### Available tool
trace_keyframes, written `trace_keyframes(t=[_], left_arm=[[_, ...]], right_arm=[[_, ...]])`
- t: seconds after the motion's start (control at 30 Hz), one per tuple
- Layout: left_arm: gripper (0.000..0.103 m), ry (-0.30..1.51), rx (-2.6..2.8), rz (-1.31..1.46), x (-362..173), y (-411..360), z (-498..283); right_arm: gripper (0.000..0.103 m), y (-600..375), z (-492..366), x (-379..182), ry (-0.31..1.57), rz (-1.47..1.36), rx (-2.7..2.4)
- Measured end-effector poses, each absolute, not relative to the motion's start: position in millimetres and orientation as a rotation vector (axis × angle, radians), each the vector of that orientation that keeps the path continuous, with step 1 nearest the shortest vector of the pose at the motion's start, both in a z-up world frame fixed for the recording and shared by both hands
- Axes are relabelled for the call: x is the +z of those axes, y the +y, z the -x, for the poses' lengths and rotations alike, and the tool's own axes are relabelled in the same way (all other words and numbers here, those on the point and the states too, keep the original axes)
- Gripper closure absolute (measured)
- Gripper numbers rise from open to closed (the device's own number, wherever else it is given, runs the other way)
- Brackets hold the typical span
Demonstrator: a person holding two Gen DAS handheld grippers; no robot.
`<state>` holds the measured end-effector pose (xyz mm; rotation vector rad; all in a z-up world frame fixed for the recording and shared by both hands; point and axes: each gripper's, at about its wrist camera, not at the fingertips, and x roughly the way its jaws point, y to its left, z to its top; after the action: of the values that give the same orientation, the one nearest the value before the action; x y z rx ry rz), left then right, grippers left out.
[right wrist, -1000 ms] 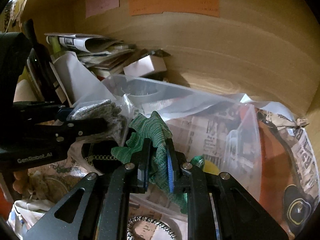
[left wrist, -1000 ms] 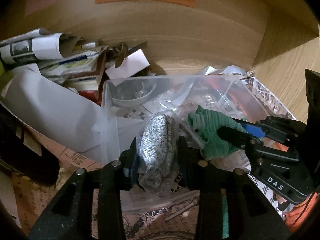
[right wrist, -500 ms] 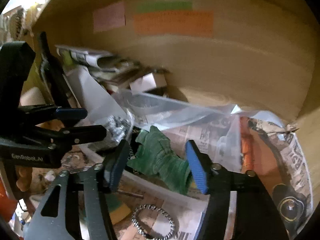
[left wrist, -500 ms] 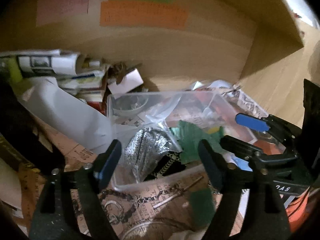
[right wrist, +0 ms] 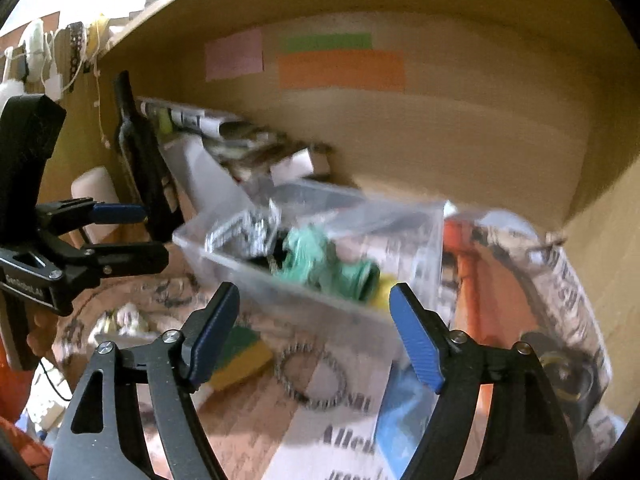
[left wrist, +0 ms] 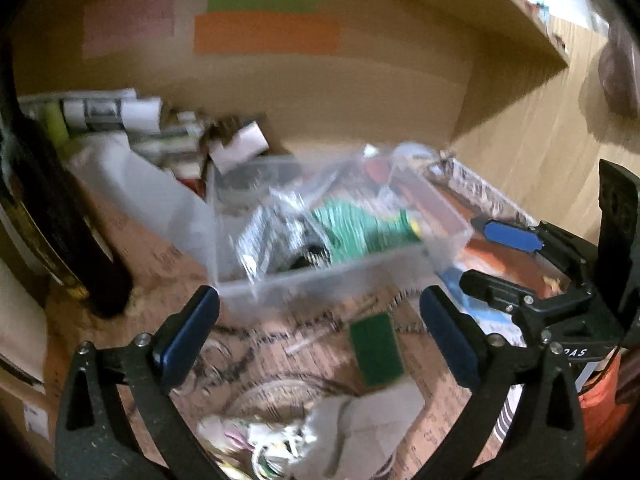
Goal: Organize soft objects
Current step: 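Open both tools to release the sock and glove into the box, then grasp the green sponge with the left tool while the right tool grasps the braided bracelet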
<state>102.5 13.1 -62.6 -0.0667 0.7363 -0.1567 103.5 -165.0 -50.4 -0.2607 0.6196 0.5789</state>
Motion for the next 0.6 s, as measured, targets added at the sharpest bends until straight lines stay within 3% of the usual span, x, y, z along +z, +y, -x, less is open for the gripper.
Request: trace_keyframes(t=[0.37,0.47,0.53,0.6], left_arm=[[0.002,0.928,-0.191,0.086,-127.7,-12.0,-118.8],[0.012,0.94,-0.209,0.078,-132.7,-16.6,-121.7],[0.024,0.96,-0.228,0.073,-137.1,-20.0,-125.5],[0.03,0.974,-0.242,0.079,-141.7,-21.9,-128.2]], right_arm=[[0.028,-168.4,-120.7,-109.2,0.826,0.293,0.571],[0.029,-166.8,-126.8,-116.7,0.86,0.299,0.582],[0.04,-163.7,-129.8,-122.5,0.883,0.317,0.586],[0.043,-161.5,-128.7,-123.7,0.87,0.33,0.581]])
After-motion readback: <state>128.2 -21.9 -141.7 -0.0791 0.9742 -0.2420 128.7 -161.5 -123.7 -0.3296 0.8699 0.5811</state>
